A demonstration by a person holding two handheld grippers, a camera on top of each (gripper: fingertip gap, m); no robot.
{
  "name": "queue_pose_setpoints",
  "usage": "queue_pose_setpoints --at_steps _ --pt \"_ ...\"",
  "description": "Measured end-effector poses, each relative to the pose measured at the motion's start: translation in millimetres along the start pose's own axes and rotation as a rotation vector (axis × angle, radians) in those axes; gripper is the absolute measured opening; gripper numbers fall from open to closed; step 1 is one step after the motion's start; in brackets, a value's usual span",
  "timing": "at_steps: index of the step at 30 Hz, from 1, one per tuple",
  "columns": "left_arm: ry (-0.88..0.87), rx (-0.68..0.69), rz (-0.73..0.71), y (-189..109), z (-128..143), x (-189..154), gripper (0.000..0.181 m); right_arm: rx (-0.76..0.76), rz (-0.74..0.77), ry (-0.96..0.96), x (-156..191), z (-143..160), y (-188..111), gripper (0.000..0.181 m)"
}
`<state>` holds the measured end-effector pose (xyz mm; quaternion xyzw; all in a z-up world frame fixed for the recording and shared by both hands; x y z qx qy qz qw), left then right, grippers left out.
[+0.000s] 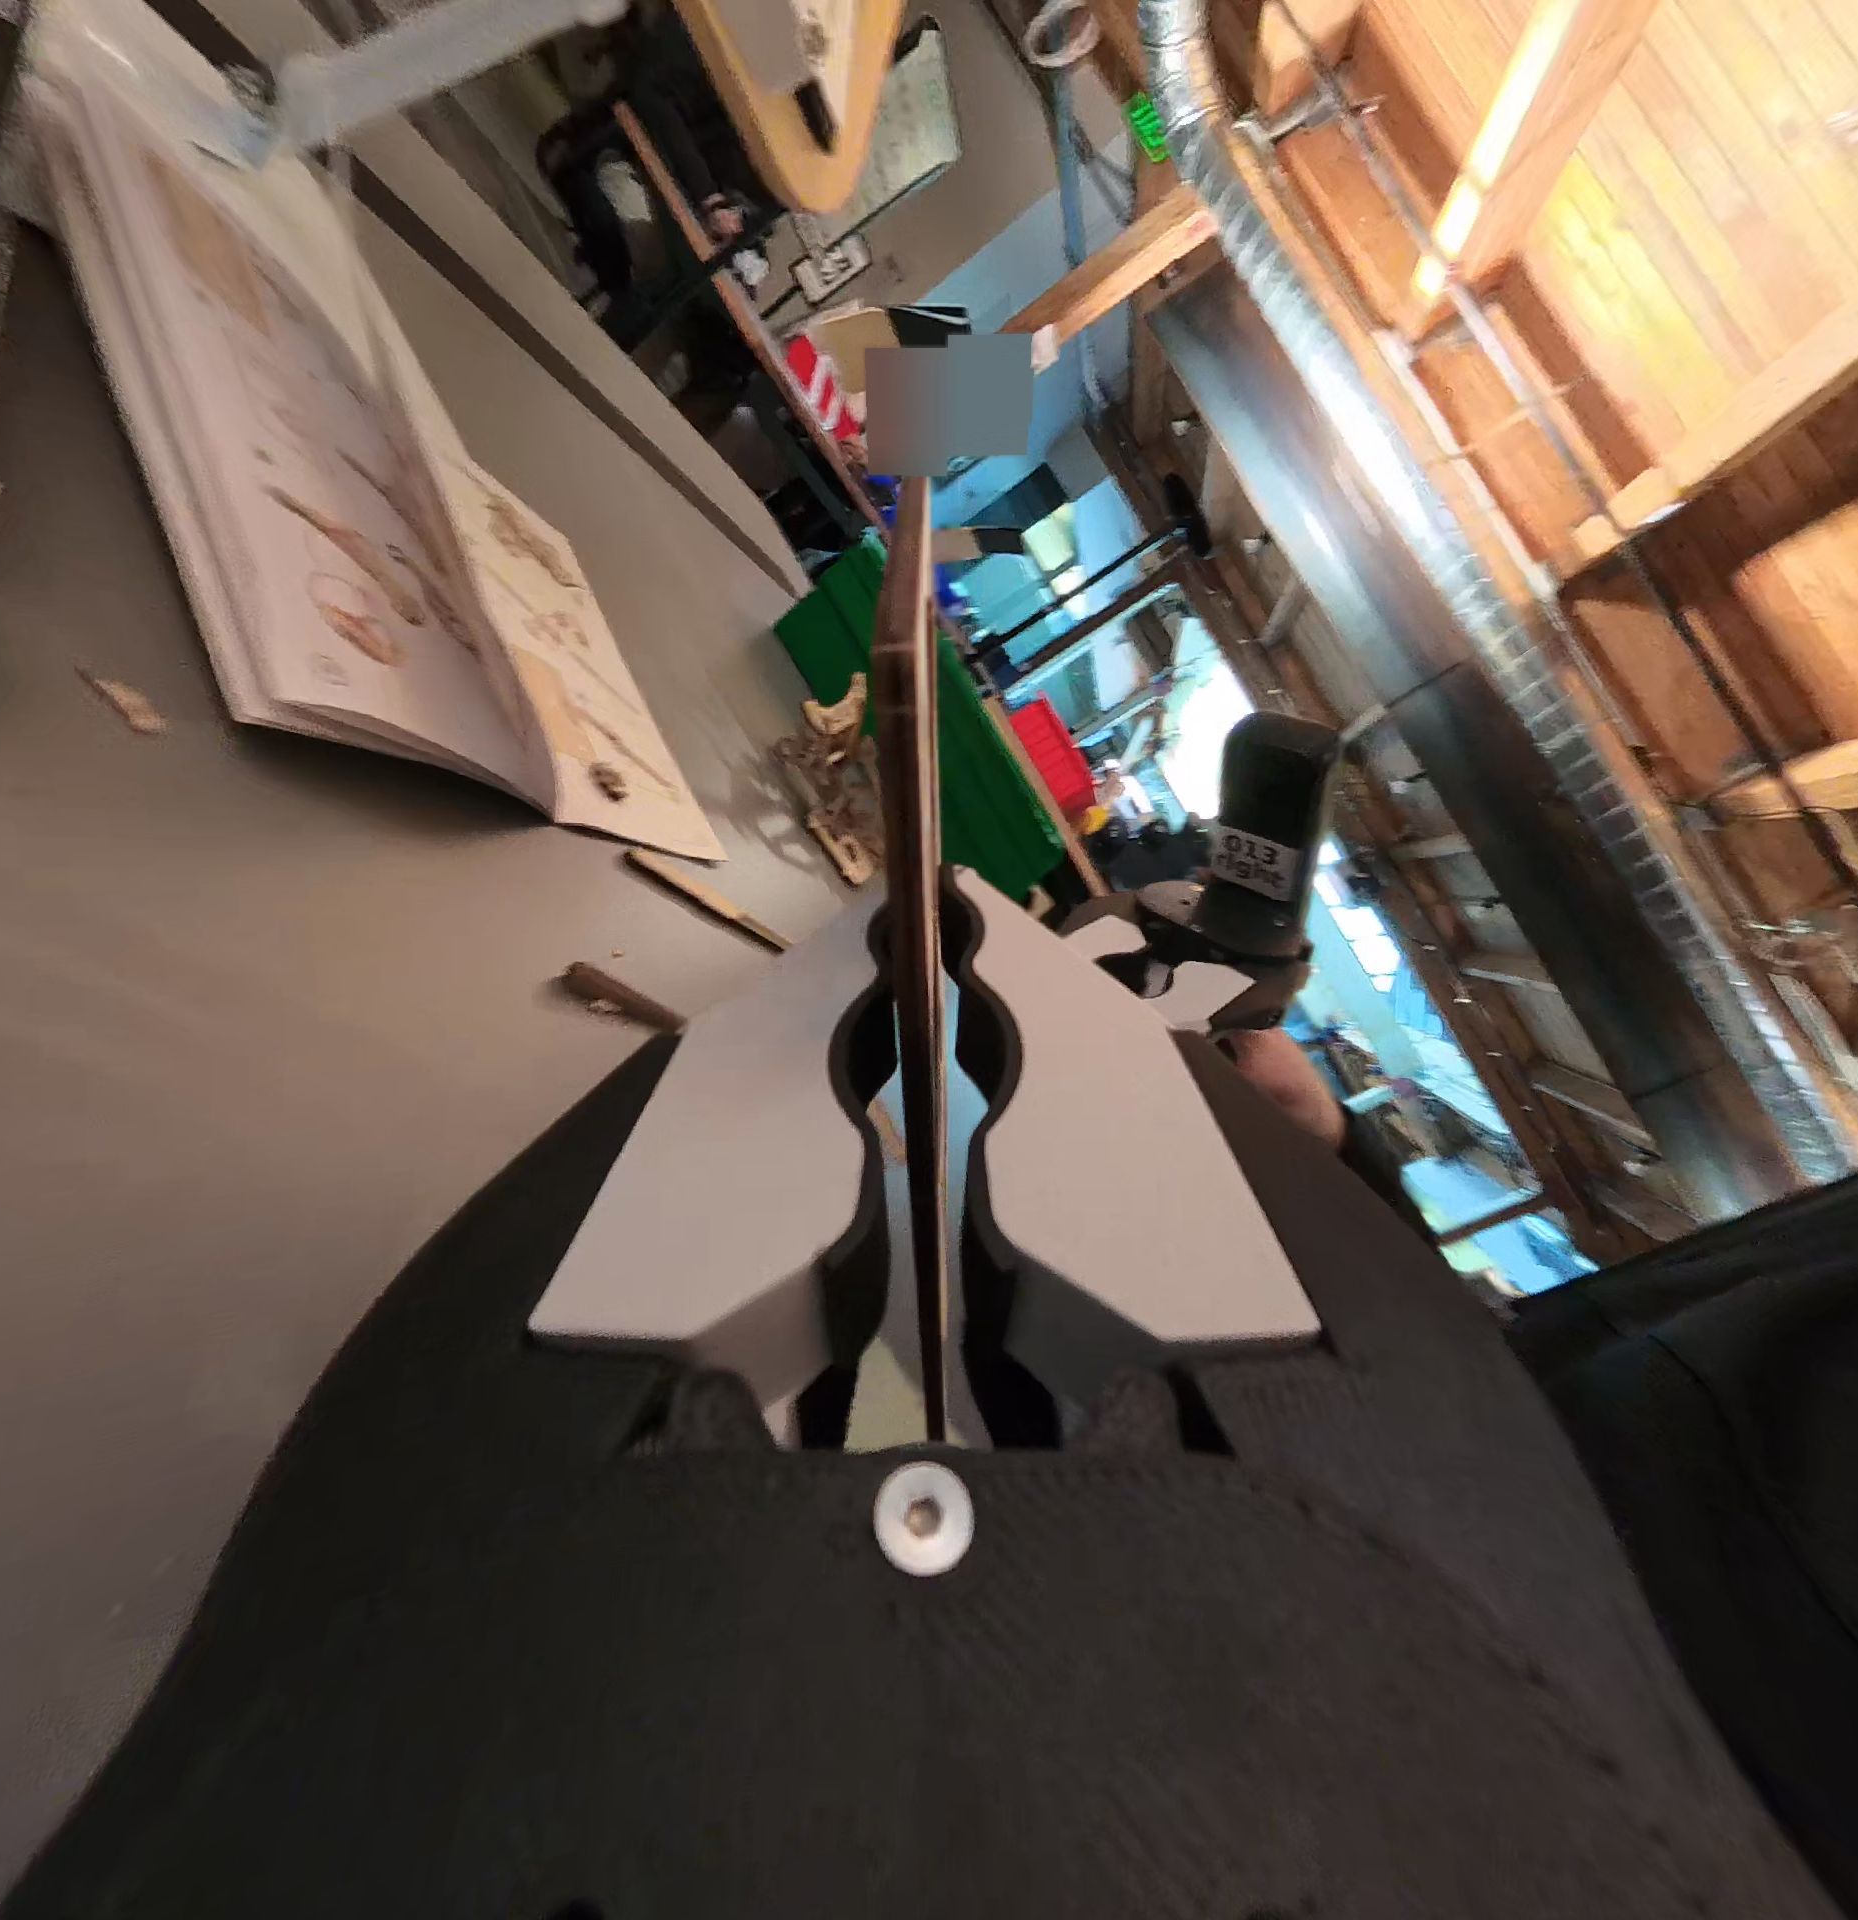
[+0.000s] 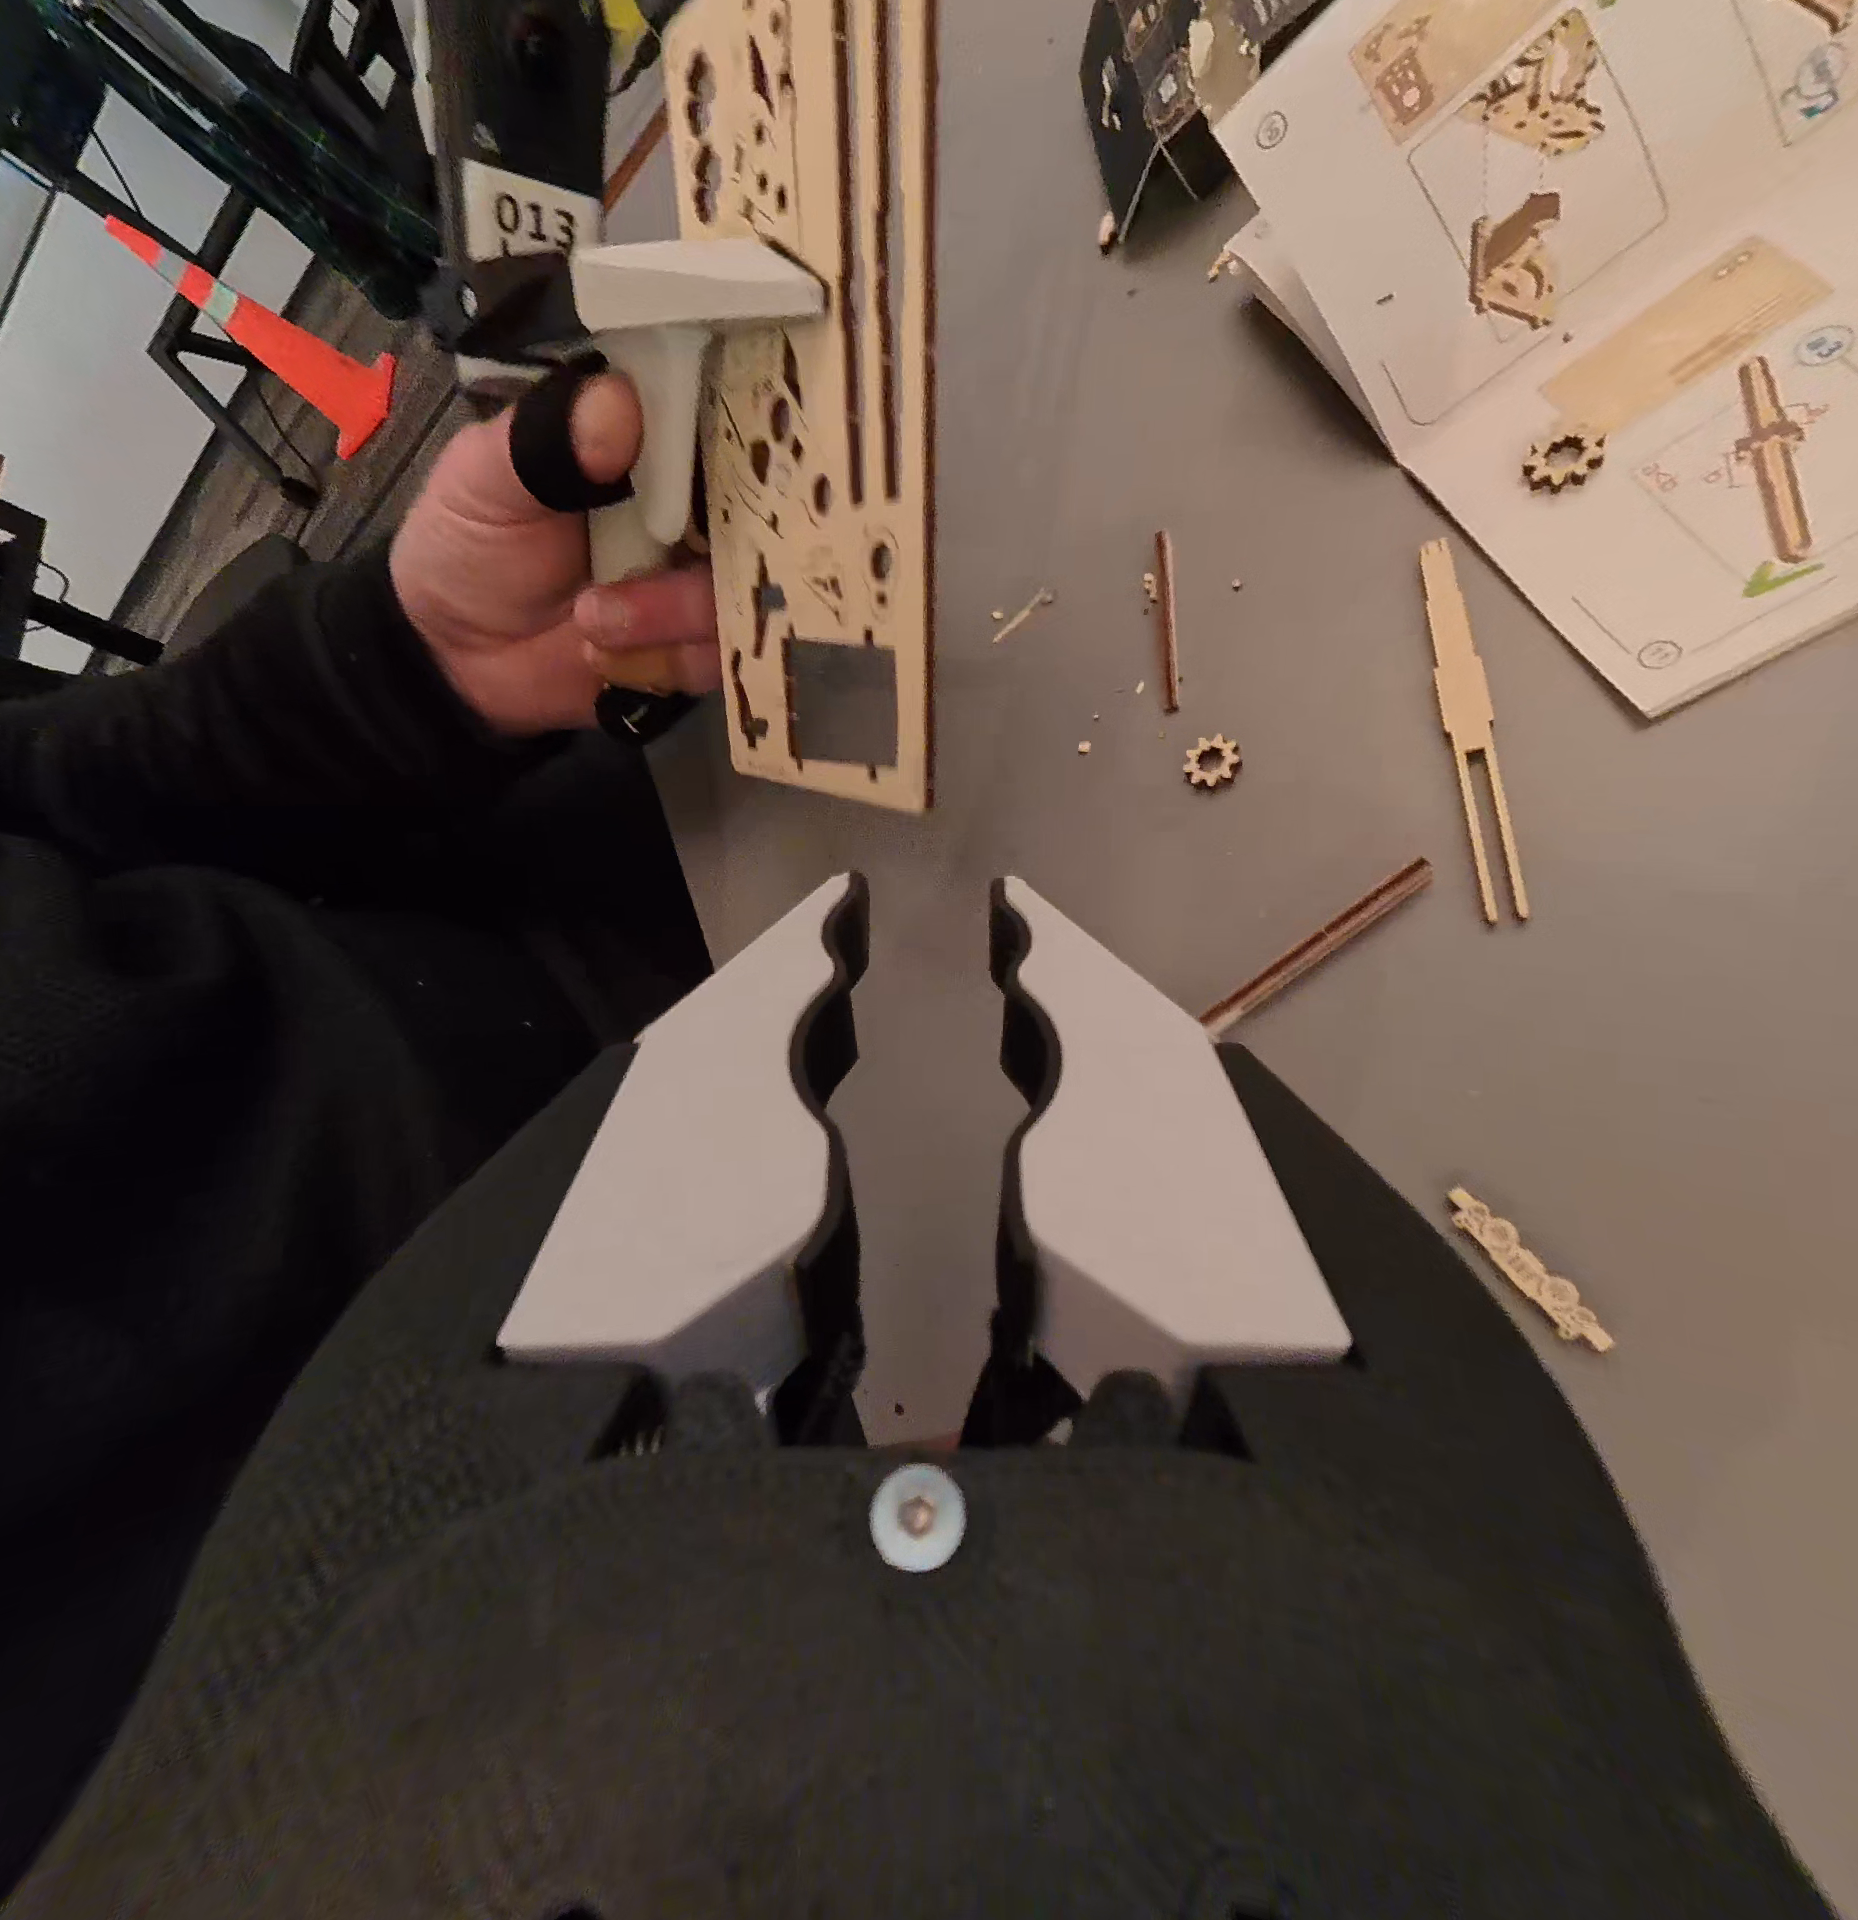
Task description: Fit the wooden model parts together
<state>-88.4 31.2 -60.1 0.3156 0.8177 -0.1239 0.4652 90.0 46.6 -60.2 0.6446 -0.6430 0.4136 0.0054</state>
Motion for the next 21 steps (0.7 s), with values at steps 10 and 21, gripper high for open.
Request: queue_pose_setpoints --at_steps 10,21 --pt "0.144 -0.022 -0.209 -47.4 -38.6 17.2 0.001 0.013 0.061 -0.013 -19.3 11.0 -6.9 0.019" --pt "0.119 0.012 -0.151 -32.8 -28.0 20.4 0.002 0.021 0.085 -0.057 -27.1 14.6 -8.1 0.018"
Point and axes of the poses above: each gripper's, where its closed fingertips meet, y out along the fingers, z out of its underside, x = y × z across the jaws, the point moved 4 cm from there along -y, back along the fingers, and after that the axes turned 3 degrees about -x, right-handed, at the moved point
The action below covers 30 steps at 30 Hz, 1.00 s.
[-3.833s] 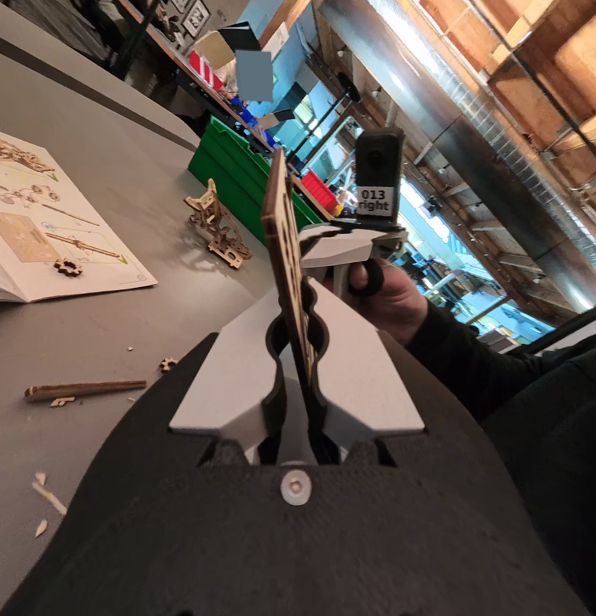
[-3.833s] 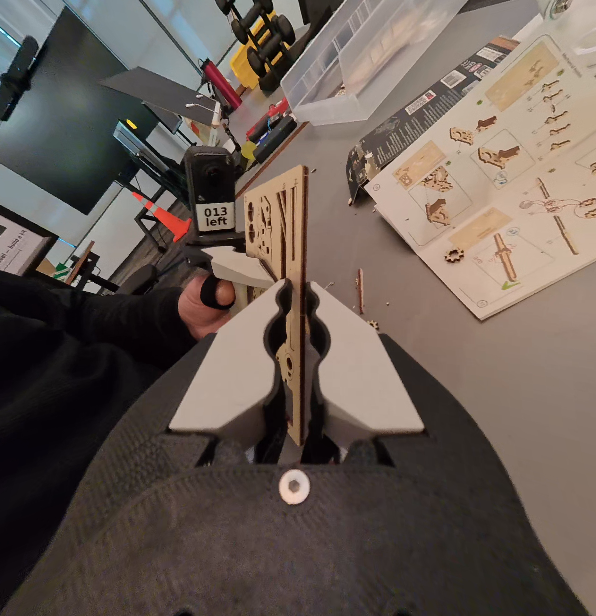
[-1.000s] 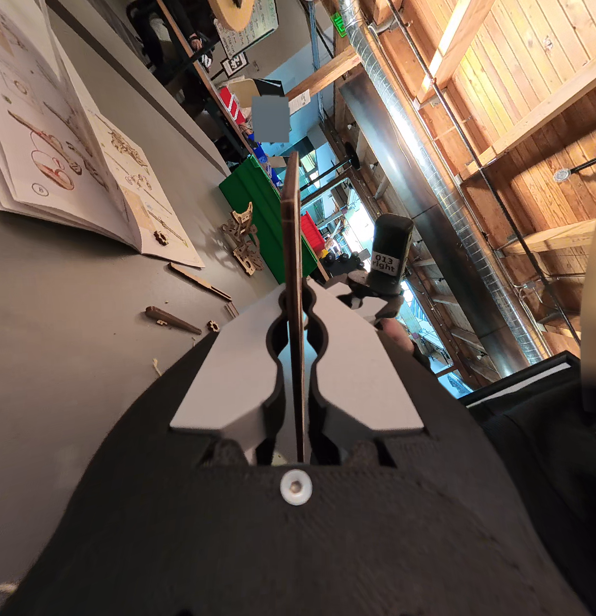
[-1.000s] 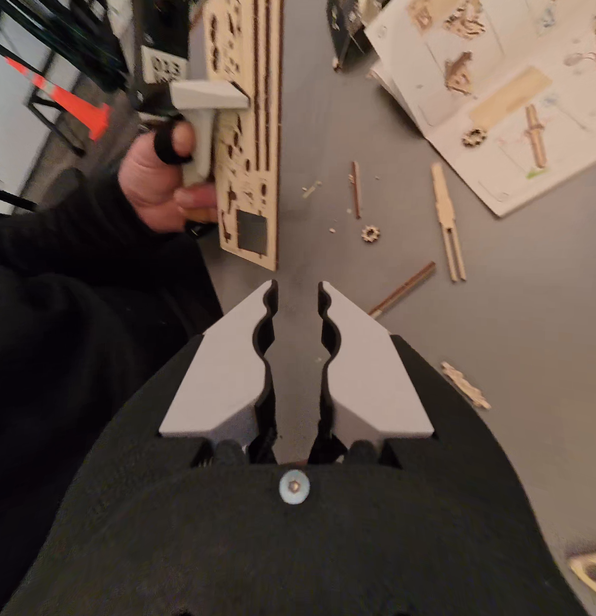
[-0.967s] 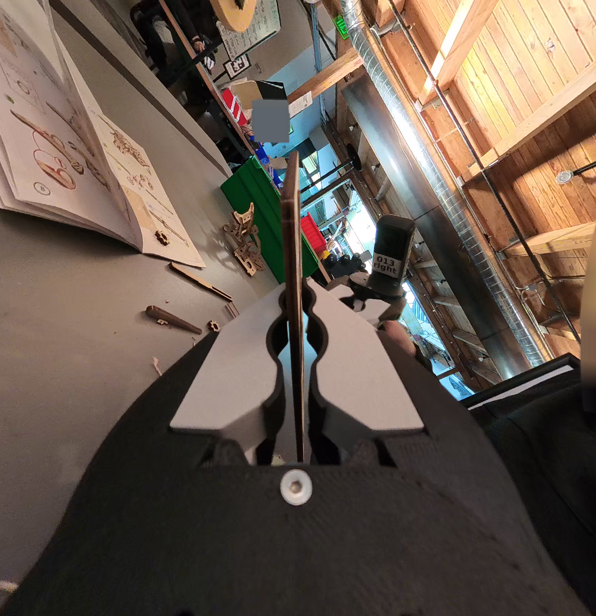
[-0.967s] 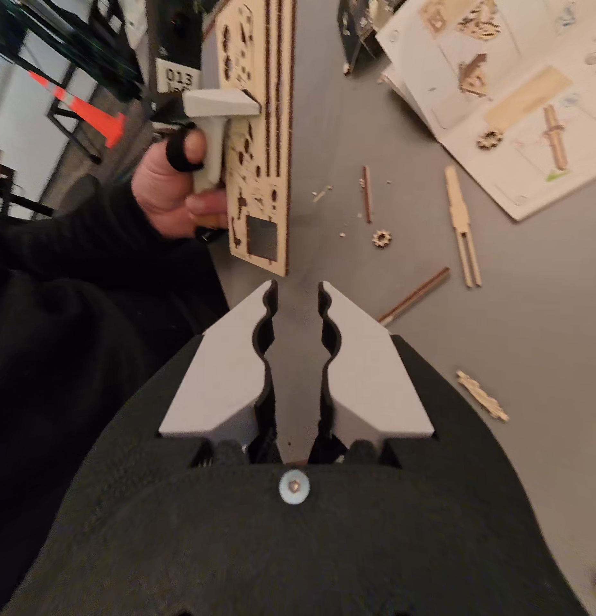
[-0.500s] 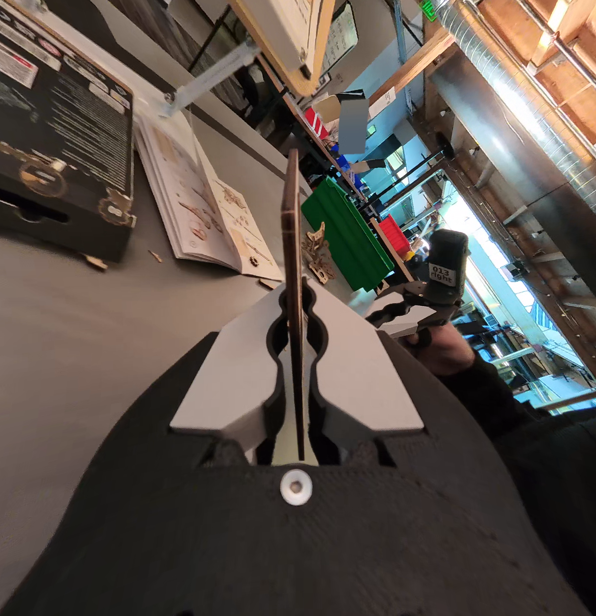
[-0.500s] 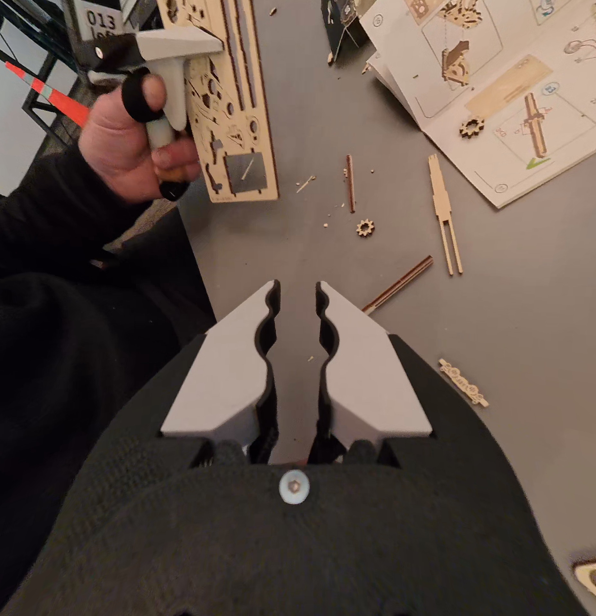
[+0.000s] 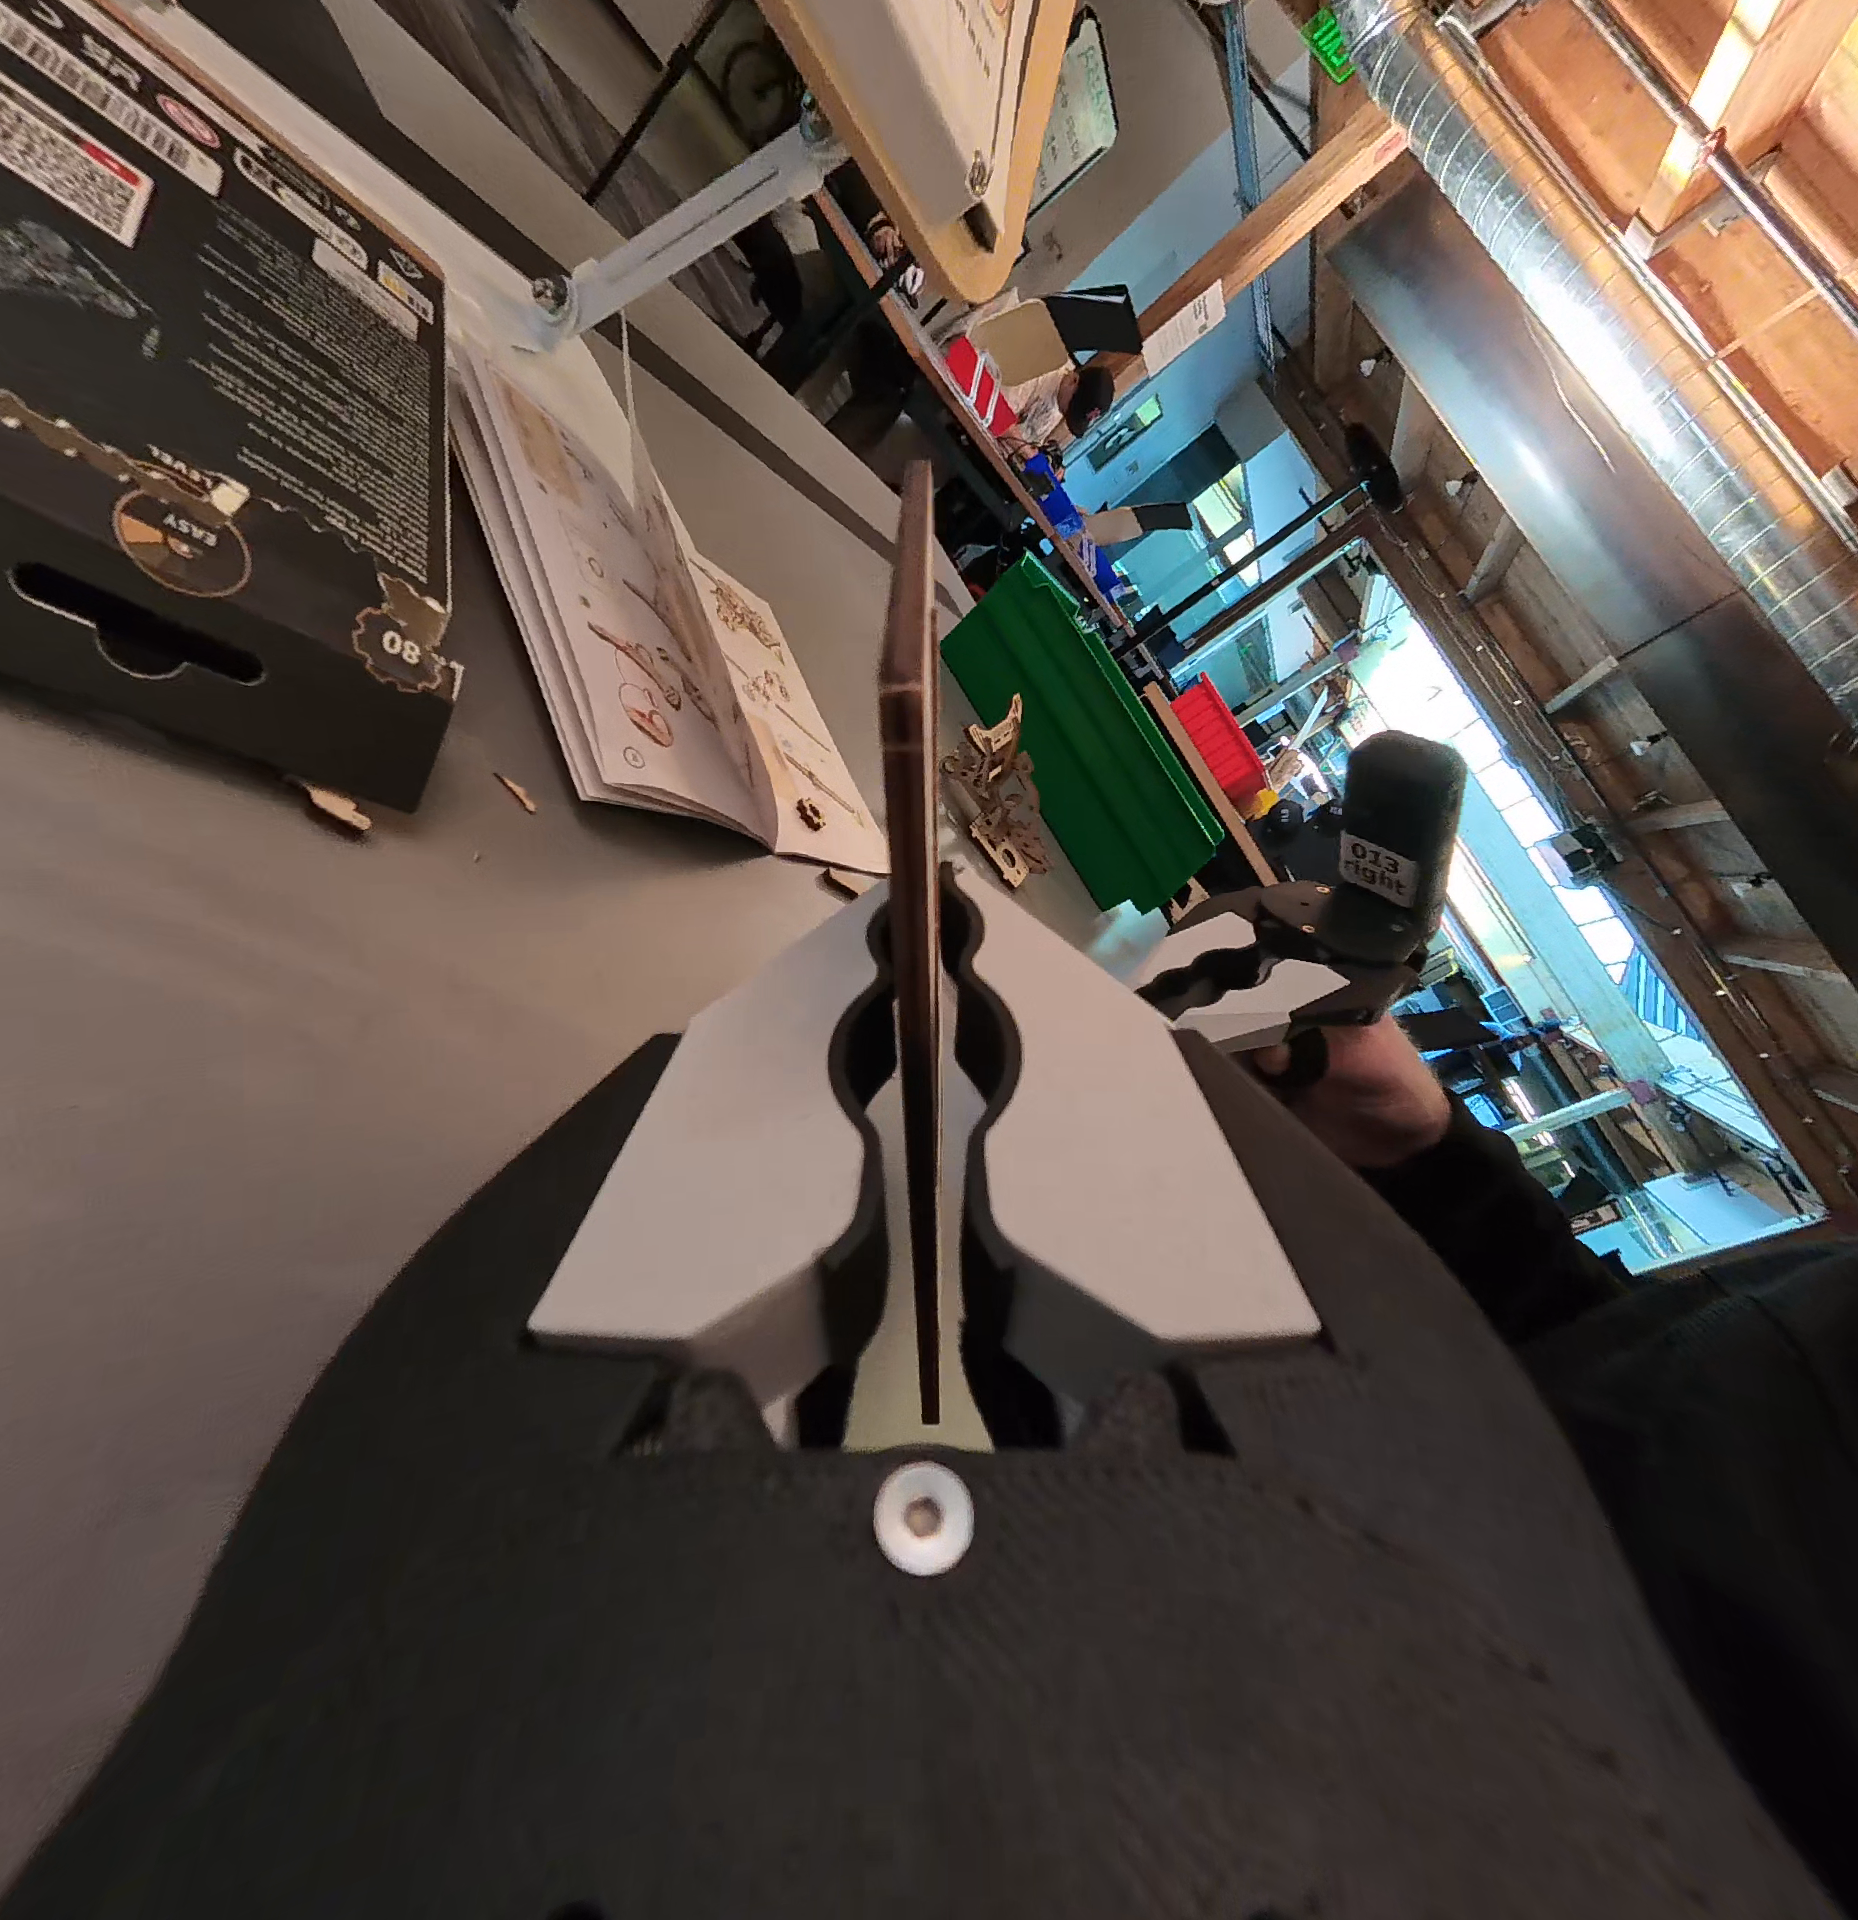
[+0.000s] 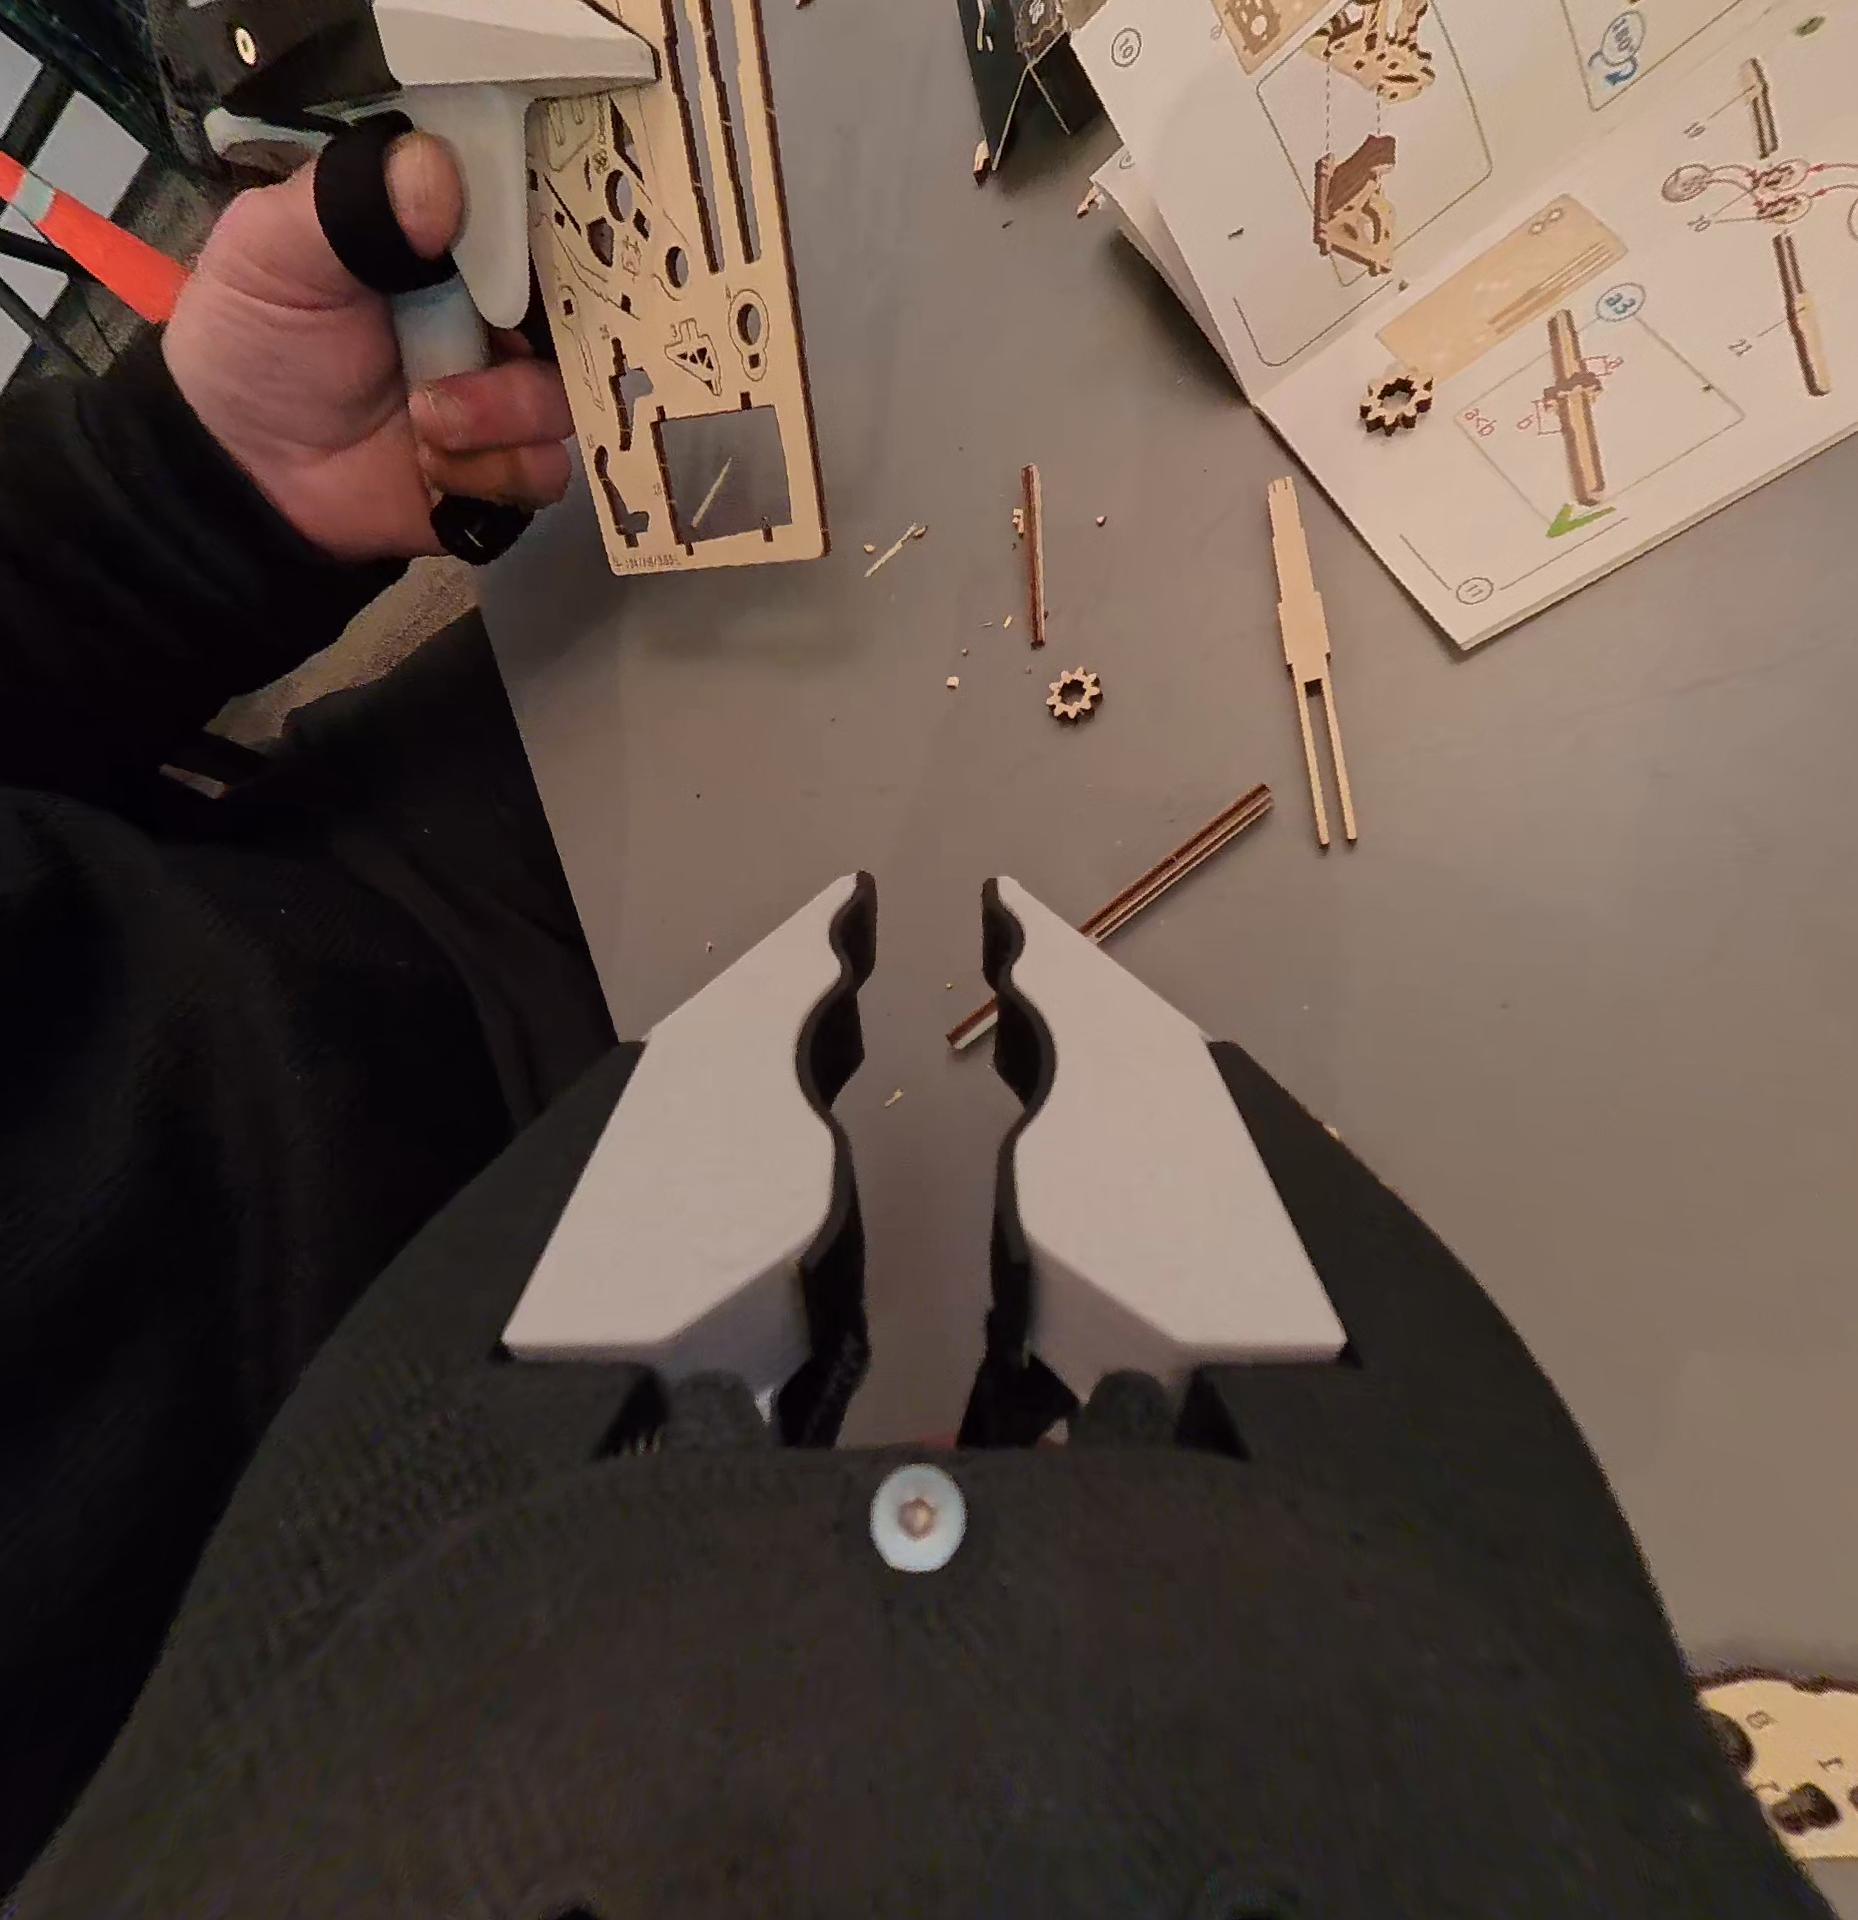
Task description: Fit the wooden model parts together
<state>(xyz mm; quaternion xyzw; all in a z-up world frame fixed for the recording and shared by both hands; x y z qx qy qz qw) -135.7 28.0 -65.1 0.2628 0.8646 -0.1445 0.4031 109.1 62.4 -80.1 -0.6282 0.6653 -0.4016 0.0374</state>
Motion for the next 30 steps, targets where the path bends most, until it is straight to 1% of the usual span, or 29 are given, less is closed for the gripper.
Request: queue_pose_setpoints --at_steps 6,11,15,18,20,23,25,28,30 --pt "-0.011 0.015 0.028 8.6 5.5 -3.5 0.001 0.017 0.014 -0.007 -5.7 4.0 1.8 0.017" --pt "-0.019 0.024 0.037 14.5 9.6 -4.5 0.001 -0.006 0.002 -0.016 -5.9 1.1 1.9 0.017" --pt "-0.004 0.026 0.011 10.2 7.0 1.1 0.002 -0.011 0.001 -0.016 -6.7 1.3 1.4 0.017" --pt "0.055 0.047 -0.075 0.9 3.3 12.1 0.003 -0.014 0.005 -0.017 -7.2 1.2 0.5 0.018" --pt "0.053 0.036 -0.093 -6.0 -1.3 16.4 0.003 -0.011 0.009 -0.02 -7.5 1.6 0.3 0.018" --pt "0.097 0.026 -0.181 -18.0 -5.1 30.7 0.002 0.007 0.03 -0.022 -9.7 3.6 0.9 0.019" --pt "0.093 0.014 -0.202 -24.4 -6.6 36.5 0.003 0.011 0.037 -0.027 -9.9 3.9 0.9 0.019" --pt "0.106 0.0 -0.288 -34.3 -9.6 48.7 0.011 0.018 0.044 -0.03 -10.8 4.8 1.2 0.019" --pt "0.174 0.058 -0.393 -40.0 -8.4 56.6 0.024 0.025 0.056 -0.029 -12.4 6.0 1.3 0.019"
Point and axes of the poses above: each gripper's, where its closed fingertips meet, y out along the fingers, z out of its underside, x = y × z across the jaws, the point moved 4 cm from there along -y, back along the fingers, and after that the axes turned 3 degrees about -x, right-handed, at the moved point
